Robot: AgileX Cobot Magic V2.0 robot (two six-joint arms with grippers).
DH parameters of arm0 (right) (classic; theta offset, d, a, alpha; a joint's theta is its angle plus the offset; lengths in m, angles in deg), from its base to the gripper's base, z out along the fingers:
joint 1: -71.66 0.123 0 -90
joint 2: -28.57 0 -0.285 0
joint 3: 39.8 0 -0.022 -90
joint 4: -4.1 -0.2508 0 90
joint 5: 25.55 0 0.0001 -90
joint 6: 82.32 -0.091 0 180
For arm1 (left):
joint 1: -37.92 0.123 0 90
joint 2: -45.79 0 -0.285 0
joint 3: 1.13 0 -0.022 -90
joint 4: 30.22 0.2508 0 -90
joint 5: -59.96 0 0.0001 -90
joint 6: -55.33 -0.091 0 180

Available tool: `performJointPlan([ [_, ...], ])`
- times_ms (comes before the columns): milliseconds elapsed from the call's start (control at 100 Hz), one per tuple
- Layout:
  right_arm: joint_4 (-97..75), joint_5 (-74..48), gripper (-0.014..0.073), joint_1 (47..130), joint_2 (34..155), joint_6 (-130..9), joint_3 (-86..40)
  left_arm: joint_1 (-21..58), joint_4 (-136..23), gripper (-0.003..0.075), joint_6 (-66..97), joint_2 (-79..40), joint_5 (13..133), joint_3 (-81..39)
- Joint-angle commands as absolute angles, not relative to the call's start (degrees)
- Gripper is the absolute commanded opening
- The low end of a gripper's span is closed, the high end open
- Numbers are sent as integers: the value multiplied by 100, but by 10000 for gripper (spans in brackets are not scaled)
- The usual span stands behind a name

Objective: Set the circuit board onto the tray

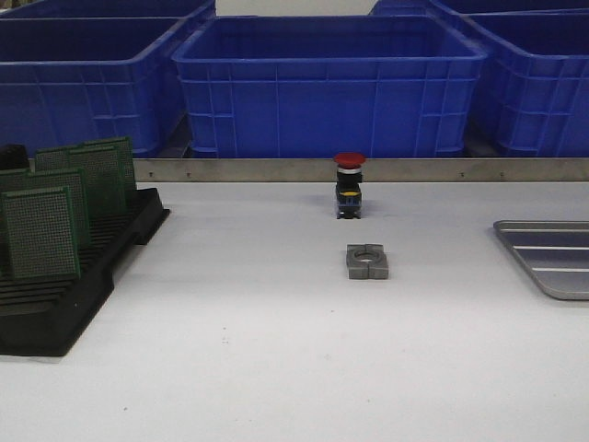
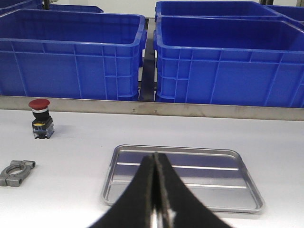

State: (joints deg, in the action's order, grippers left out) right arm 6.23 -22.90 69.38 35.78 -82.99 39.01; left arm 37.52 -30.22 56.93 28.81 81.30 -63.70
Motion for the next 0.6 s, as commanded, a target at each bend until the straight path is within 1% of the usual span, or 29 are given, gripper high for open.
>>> performJointPlan([
  [0, 674, -2756, -107, 6918, 3428, -8288, 3826, 3722, -3022, -20, 5732, 2304, 7991, -5798],
  [170, 674, -2756, -107, 6918, 3428, -8288, 3826, 3722, -3022, -20, 5721, 986, 8572, -4854],
  [450, 674, -2756, -107, 6918, 3428, -8288, 3826, 3722, -3022, -12, 5394, -945, 8952, -3516],
  [530, 674, -2756, -107, 6918, 3428, -8288, 3826, 3722, -3022, 45, 5126, -1359, 9029, -3180],
  [590, 674, -2756, -107, 6918, 3428, -8288, 3826, 3722, -3077, 134, 4810, -1677, 9089, -2960],
])
